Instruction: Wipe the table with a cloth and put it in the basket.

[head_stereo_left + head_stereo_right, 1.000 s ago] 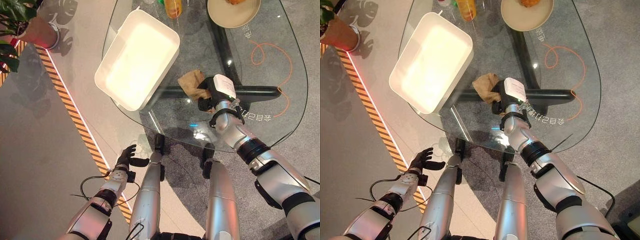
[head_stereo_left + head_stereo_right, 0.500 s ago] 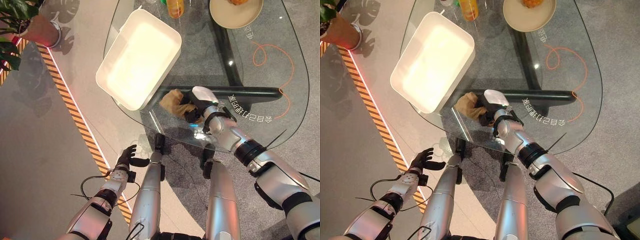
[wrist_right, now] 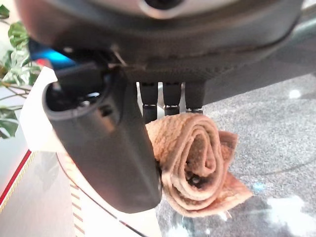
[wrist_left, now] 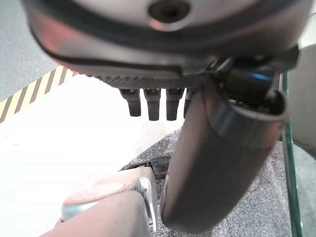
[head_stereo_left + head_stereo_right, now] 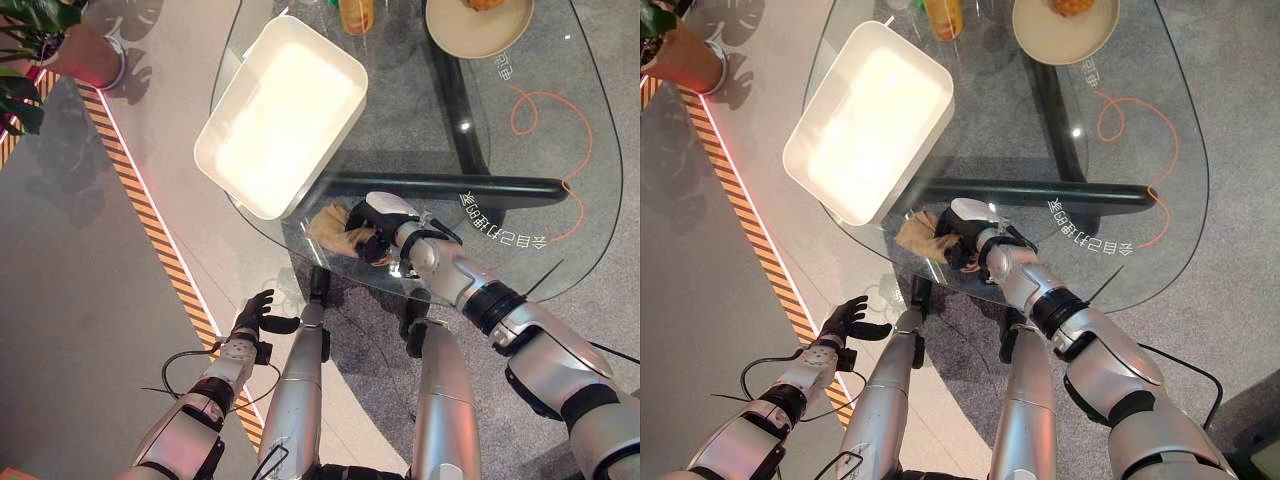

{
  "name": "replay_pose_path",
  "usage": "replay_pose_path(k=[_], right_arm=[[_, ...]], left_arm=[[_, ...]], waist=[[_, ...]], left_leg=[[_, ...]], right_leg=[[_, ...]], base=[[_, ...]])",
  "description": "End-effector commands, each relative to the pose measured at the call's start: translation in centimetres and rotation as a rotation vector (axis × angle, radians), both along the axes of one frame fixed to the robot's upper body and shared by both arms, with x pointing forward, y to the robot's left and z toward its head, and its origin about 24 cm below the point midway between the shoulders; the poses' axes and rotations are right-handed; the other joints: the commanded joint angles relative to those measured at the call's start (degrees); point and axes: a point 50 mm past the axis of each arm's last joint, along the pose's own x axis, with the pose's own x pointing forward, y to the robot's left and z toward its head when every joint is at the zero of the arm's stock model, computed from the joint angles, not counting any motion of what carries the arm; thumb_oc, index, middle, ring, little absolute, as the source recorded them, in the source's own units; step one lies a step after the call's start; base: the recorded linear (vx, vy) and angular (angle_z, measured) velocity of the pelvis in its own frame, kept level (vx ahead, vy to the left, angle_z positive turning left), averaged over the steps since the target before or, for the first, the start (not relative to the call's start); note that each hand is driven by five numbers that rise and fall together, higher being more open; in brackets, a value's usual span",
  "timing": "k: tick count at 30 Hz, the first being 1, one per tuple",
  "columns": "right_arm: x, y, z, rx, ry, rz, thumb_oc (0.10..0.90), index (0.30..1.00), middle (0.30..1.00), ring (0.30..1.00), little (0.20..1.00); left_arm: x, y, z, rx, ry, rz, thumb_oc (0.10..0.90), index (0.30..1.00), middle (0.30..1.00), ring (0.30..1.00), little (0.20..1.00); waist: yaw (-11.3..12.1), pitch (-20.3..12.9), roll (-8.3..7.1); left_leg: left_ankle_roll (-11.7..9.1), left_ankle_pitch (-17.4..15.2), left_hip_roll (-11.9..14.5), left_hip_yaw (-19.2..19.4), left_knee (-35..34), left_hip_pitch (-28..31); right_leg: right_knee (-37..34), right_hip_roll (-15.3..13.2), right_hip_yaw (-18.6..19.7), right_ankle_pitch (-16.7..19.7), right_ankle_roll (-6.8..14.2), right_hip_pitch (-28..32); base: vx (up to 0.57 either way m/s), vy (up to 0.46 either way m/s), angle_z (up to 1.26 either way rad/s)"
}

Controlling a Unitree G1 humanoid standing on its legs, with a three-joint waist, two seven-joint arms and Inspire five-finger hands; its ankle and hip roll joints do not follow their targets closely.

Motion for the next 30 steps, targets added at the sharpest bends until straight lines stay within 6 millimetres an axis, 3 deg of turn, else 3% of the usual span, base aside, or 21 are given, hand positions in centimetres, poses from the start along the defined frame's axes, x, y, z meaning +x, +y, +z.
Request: replay_pose_path(k=[1,9,14,20,26,29,30], right_arm=[[-1.7,6.0,1.6,0.064,-0.052,0.262,0.100,0.300,0.300,0.300,0.200],[-0.2,3.3,2.6,0.172,-0.149,0.067,0.100,0.300,0.300,0.300,0.200],[1.4,-1.0,4.9,0.374,-0.287,-0.191,0.100,0.300,0.300,0.300,0.200],[2.0,-5.0,7.6,0.527,-0.450,-0.399,0.100,0.300,0.300,0.300,0.200],[1.7,-8.9,9.1,0.598,-0.587,-0.564,0.100,0.300,0.300,0.300,0.200],[1.6,-9.6,9.3,0.599,-0.609,-0.588,0.100,0.300,0.300,0.300,0.200],[1.3,-11.2,9.6,0.606,-0.657,-0.647,0.100,0.300,0.300,0.300,0.200]], left_arm=[[0.1,1.5,0.4,0.050,-0.012,0.025,0.800,0.900,0.900,0.900,0.900],[0.0,1.6,0.3,0.043,-0.005,0.023,0.800,0.900,0.900,0.900,0.900],[-0.1,1.8,0.2,0.042,-0.005,0.030,0.800,0.900,0.900,0.900,0.900],[-0.5,2.0,-0.1,0.041,-0.002,0.044,0.800,0.900,0.900,0.900,0.900],[-0.9,2.4,-0.3,0.034,-0.007,0.062,0.800,0.900,0.900,0.900,0.900],[-0.9,2.5,-0.3,0.034,-0.008,0.065,0.800,0.900,0.900,0.900,0.900],[-1.0,2.8,-0.3,0.035,-0.009,0.070,0.800,0.900,0.900,0.900,0.900]], waist=[[0.5,-0.8,-1.37],[0.5,-0.8,-1.18],[0.4,-0.8,-1.19],[0.3,-0.8,-1.25],[-0.1,-0.8,-1.45],[-0.2,-0.8,-1.51],[-0.3,-0.8,-1.68]], left_leg=[[6.6,-6.0,-7.4,5.7,6.5,-0.4],[6.8,-6.0,-7.4,5.5,6.6,-0.4],[6.9,-6.4,-7.0,5.7,7.0,-0.6],[7.2,-6.9,-6.7,5.9,7.6,-1.1],[7.5,-7.6,-6.4,6.1,8.1,-1.7],[7.6,-7.7,-6.4,6.0,8.3,-1.8],[7.8,-8.0,-6.4,5.9,8.6,-2.1]], right_leg=[[-13.1,2.6,-1.8,9.0,0.5,2.4],[-12.7,2.8,-1.6,9.0,0.4,2.3],[-12.4,2.9,-1.4,9.1,0.5,2.2],[-11.8,3.1,-1.2,9.2,0.7,1.6],[-11.4,3.3,-1.0,9.0,0.8,1.0],[-11.4,3.4,-1.0,9.0,0.8,0.9],[-11.1,3.4,-1.0,9.0,0.8,0.6]], base=[[0.00,0.000,0.00],[0.00,0.000,0.00],[0.00,0.000,0.00],[0.00,0.000,0.00],[0.00,0.000,0.00],[0.00,0.000,0.00],[0.00,0.000,0.00]])
